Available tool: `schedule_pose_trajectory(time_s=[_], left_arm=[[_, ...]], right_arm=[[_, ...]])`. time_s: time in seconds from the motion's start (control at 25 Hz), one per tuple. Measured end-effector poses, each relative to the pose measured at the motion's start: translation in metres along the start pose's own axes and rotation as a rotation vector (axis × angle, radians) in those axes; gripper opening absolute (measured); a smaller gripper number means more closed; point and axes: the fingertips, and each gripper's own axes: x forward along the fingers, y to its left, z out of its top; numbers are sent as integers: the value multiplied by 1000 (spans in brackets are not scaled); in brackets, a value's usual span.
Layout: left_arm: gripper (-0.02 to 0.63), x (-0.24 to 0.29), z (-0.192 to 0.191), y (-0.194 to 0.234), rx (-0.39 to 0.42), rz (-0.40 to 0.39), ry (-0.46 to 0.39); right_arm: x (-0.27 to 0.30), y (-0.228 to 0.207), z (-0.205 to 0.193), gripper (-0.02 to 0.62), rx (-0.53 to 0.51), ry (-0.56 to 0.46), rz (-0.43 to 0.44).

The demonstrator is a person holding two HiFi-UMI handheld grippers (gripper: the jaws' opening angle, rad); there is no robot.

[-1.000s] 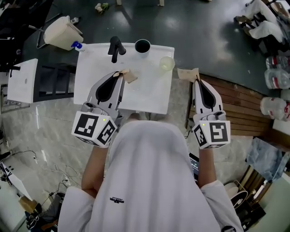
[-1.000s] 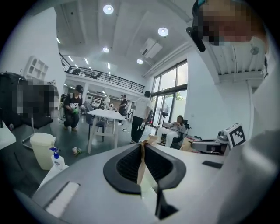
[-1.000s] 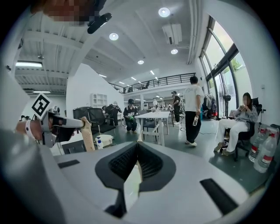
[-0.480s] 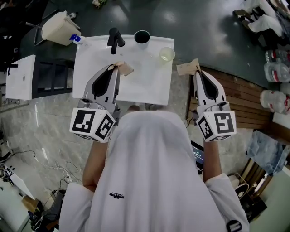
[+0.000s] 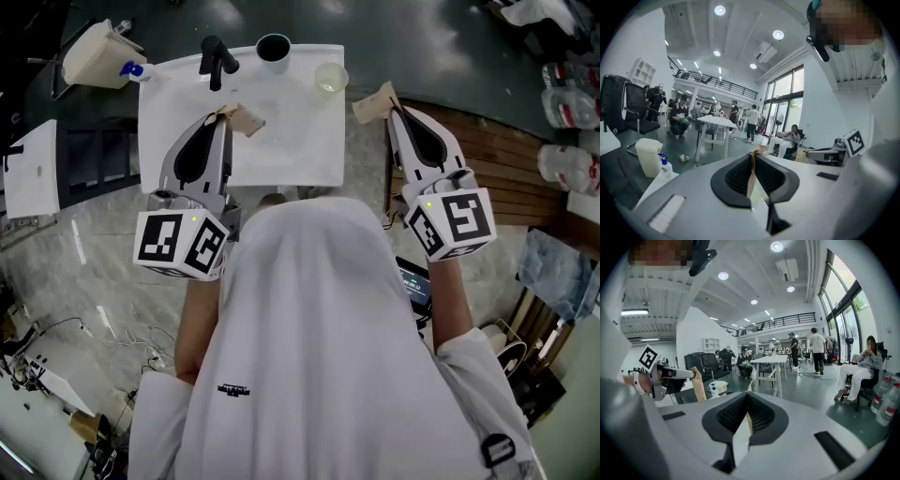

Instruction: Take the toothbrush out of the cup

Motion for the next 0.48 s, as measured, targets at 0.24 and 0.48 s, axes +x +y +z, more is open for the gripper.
schedule_pose_trajectory(time_s=[0.24,0.48], left_arm=[[23,4,-4,1,-9,-5,8],[23,10,-6,4,-15,-22,21]], right_arm=[[2,1,-5,6,8,8,-5],[8,1,-5,6,10,7,-21]])
